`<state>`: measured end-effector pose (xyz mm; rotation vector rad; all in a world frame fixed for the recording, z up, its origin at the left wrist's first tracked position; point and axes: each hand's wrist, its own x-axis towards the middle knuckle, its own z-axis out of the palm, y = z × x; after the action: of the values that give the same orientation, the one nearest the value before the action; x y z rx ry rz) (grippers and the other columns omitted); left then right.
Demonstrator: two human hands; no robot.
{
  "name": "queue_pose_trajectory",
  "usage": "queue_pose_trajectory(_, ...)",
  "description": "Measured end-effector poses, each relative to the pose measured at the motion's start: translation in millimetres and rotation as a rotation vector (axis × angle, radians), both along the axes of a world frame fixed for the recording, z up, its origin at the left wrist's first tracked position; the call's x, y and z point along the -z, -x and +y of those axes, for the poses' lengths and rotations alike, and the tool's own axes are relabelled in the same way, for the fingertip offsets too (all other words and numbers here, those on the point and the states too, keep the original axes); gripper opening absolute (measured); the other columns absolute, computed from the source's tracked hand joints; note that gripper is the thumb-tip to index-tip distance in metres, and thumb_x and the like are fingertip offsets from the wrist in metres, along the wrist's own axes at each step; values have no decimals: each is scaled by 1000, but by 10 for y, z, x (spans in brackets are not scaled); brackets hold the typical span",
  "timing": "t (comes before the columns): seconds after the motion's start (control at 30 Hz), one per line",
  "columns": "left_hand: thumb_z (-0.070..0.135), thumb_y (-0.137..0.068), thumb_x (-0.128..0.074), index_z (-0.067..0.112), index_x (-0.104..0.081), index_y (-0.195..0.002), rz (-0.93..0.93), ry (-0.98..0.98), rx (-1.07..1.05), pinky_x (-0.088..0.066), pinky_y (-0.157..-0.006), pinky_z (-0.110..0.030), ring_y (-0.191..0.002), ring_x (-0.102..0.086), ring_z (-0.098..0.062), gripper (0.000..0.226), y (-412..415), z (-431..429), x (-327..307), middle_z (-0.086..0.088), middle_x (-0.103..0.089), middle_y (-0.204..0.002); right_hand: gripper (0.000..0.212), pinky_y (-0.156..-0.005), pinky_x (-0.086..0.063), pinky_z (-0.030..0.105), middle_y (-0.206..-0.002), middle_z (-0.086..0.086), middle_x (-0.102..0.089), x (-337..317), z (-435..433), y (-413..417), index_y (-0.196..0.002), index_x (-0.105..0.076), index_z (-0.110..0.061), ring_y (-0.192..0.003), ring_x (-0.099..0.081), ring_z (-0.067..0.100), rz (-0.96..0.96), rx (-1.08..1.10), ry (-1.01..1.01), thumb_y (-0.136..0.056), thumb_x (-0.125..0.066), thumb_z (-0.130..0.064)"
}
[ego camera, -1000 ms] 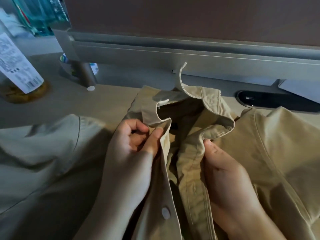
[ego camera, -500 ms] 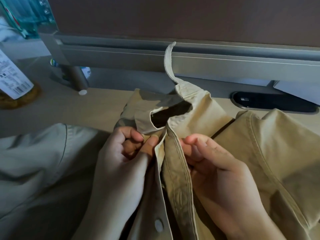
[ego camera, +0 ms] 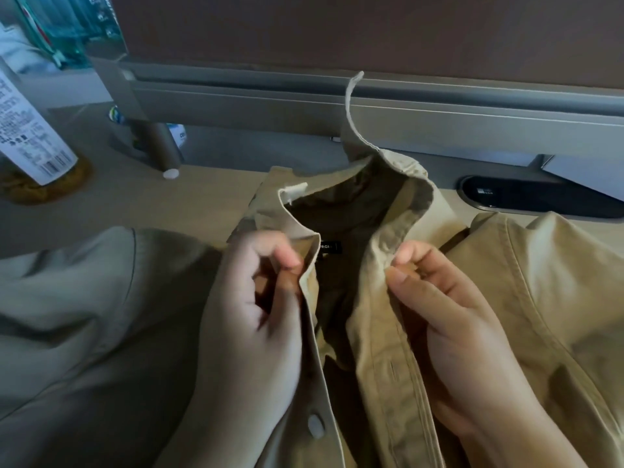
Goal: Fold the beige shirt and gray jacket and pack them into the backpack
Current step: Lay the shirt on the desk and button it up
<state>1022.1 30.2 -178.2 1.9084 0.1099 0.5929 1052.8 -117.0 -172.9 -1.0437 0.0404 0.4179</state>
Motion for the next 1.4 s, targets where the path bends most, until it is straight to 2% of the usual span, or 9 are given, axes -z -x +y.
queue_pose_trajectory(0.23, 19, -89, -45, 41, -67, -89, 91, -99, 2, -37, -79, 1, -98, -58, 7, 31, 1, -28, 21, 16, -67, -97, 26, -55, -56, 28, -79, 12, -68, -41, -26, -21, -81, -69, -20, -63, -65, 20, 25, 84, -122, -71, -48, -9)
queue_pose_trajectory(0.37, 38, -85, -46, 42, -67, -92, 134, -31, 35, -38, -77, 2, -98, -58, 8, 23, 8, -24, -12, 20, -66, -97, 27, -56, -57, 27, -77, 12, -71, -52, -59, -7, -77, -76, -14, -65, -69, 20, 10, 84, -103, -70, -59, -33)
queue_pose_trajectory(0.53, 36, -77, -61, 41, -66, -98, 153, -14, 59, -41, -54, -3, -71, -62, -2, 22, 32, -33, -56, 10, -64, -79, 28, -55, -55, 24, -79, 6, -72, -76, -18, 42, -90, -72, -18, -68, -70, 16, -147, 65, -1, -70, -71, -39)
queue_pose_trajectory(0.67, 35, -76, -61, 42, -65, -107, 171, -26, 69, -36, -53, -2, -58, -51, 7, 33, 34, -5, -52, 26, -51, -57, 32, -59, -56, 27, -69, 8, -73, -79, -13, 36, -65, -77, -19, -63, -70, 17, -18, 160, 113, -78, -52, -34)
queue_pose_trajectory(0.83, 33, -75, -61, 42, -67, -106, 171, 80, 102, -32, -49, 0, -51, -50, 5, 33, 47, -16, -86, 25, -53, -55, 35, -86, -49, 41, -92, 12, -76, -54, -1, 11, -80, -79, -16, -88, -73, 24, 197, 168, 38, -85, -50, -35)
queue_pose_trajectory(1.0, 32, -71, -66, 42, -66, -108, 163, 177, 201, -30, -43, -3, -40, -42, 3, 38, 71, -20, -151, 18, -51, -49, 45, -79, -59, 39, -95, 13, -75, -79, -12, 7, -89, -78, -13, -91, -72, 25, 141, 79, 16, -93, -42, -40)
queue_pose_trajectory(1.13, 46, -66, -67, 47, -64, -111, 187, 139, 242, -32, -46, -2, -46, -47, 4, 45, 77, -15, -132, 20, -56, -58, 46, -84, -57, 41, -102, 22, -71, -90, -11, 13, -99, -72, -2, -97, -69, 33, 64, -16, -8, -94, -39, -34)
queue_pose_trajectory(1.3, 60, -61, -64, 49, -60, -116, 273, 172, 260, -51, -76, -12, -96, -65, 2, 57, 47, -11, -39, 17, -70, -102, 37, -78, -57, 43, -94, 28, -69, -67, -29, 9, -96, -66, 8, -85, -67, 38, 44, -34, -10, -87, -52, -24)
queue_pose_trajectory(1.4, 51, -61, -70, 45, -64, -112, 256, 193, 220, -48, -64, -4, -82, -67, 4, 51, 38, -31, -58, 14, -72, -90, 30, -68, -58, 37, -81, 21, -68, -59, -35, 11, -88, -66, 4, -71, -66, 29, 17, -23, -15, -87, -58, -25)
